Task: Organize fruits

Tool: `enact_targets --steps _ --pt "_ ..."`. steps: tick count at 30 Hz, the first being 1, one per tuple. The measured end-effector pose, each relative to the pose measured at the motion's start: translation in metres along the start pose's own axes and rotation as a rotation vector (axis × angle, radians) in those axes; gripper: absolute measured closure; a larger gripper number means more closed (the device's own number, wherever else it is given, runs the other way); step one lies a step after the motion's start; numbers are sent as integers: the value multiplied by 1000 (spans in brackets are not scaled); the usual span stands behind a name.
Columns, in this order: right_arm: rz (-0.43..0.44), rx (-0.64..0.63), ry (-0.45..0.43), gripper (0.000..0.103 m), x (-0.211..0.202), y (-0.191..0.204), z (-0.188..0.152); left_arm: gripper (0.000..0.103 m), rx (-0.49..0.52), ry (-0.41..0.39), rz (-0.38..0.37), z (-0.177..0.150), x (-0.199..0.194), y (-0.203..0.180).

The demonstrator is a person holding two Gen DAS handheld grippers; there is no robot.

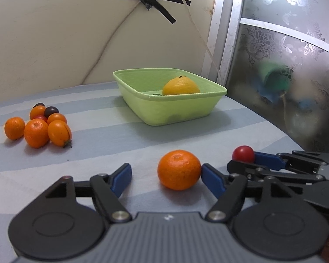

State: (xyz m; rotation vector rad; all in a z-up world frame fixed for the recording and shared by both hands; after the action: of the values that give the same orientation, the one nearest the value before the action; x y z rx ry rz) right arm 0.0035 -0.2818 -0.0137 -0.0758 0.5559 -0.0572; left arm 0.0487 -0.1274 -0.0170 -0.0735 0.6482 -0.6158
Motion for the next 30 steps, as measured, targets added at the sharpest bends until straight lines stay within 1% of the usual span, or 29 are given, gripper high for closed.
enact_targets --steps 10,12,14,16,21,30 --pt "4 12 2 69 0 -1 0 23 -7 0 -2 0 0 2" --pt "0 13 2 69 0 -1 0 19 -10 0 -3 0 0 2" --pt "-8 19 2 69 -1 -1 -1 8 -19 2 -4 0 0 4" --pt "-11 31 2 69 -3 -3 -2 0 -34 2 -6 1 0 6" --pt "-17 28 2 68 -3 -1 -2 0 -48 -2 -10 1 0 7" --pt "1 42 3 64 -4 -3 -3 0 -44 4 -1 0 -1 6"
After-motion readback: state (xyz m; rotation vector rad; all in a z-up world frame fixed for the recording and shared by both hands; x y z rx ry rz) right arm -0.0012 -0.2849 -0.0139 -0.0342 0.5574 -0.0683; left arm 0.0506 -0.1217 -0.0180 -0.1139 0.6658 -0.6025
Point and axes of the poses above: each gripper's, at about its wrist camera, not at the fingertips, and x roughly the way its jaws point, y to its left, z to its top, the point moved 2 cm from there along x, roughly the way its jaws point, and after that the axes turned 12 degrees about -z, right-handed, at the moved point
